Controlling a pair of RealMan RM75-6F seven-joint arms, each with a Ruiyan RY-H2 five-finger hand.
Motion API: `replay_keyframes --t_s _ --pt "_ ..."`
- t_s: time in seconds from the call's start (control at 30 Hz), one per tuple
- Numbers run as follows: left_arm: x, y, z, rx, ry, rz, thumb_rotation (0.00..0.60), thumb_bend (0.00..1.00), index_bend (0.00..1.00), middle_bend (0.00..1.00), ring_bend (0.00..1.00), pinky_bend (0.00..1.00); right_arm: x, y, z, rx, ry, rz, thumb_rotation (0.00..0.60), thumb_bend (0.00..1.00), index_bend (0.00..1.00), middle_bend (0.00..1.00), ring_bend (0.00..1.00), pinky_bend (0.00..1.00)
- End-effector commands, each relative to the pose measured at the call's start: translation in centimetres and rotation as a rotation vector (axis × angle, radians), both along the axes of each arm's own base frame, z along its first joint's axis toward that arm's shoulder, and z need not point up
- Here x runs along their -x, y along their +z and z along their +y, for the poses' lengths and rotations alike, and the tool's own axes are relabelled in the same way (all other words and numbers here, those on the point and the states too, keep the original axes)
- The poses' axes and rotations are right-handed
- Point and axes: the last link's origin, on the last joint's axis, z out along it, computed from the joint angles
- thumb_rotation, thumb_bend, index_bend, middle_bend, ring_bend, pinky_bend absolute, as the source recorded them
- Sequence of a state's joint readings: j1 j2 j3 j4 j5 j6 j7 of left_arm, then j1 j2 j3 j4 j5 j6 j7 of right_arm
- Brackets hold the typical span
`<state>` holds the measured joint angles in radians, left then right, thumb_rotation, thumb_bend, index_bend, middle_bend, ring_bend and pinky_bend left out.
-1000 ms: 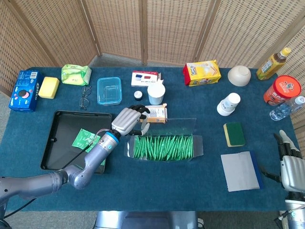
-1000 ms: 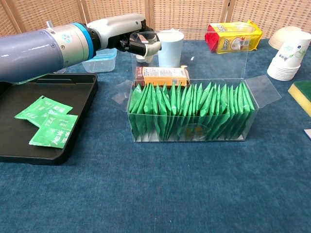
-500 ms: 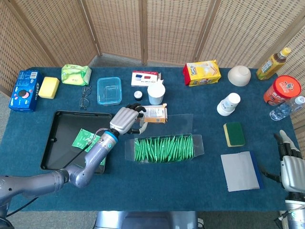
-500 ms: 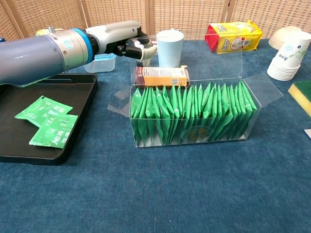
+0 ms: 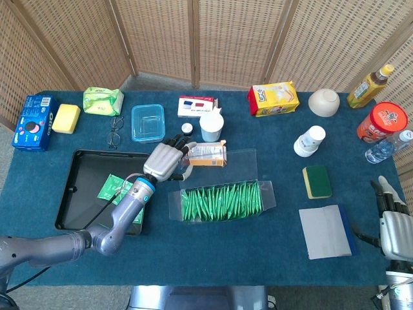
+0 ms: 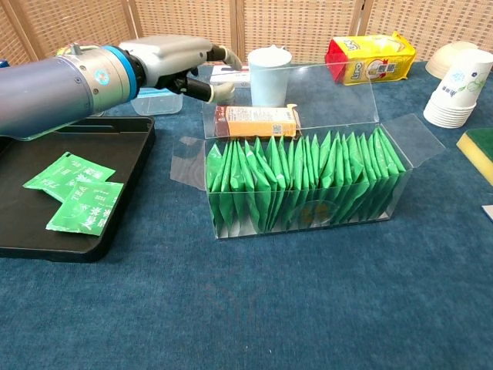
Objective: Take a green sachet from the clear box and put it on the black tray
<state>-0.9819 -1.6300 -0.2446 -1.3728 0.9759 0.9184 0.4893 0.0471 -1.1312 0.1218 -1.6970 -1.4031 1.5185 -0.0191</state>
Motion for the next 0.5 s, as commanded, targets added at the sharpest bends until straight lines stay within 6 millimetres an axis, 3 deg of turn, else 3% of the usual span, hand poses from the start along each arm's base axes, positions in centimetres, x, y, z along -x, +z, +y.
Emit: replay_keyframes --t_s 0.03,0.33,0.5 --pt "-0.6 1.1 -0.3 -0.045 -0.027 -0.019 0.208 0.46 0.10 0.08 0.00 0.18 0.0 0.0 0.0 0.000 0.000 0.001 0.600 0.21 0.00 0.02 0.07 0.20" --pt "-0.9 5.6 -2.6 -0.129 -0.167 -0.093 0.191 0.38 0.08 0.06 0.00 0.18 0.2 0.1 0.3 0.005 -0.005 -0.001 0.600 0.21 0.00 0.02 0.07 0.20" --pt "-0.4 7.4 -4.1 -0.101 -0.236 -0.140 0.223 0.37 0.15 0.06 0.00 0.18 0.3 0.1 0.2 0.002 -0.004 -0.005 0.600 0.21 0.00 0.02 0.07 0.20"
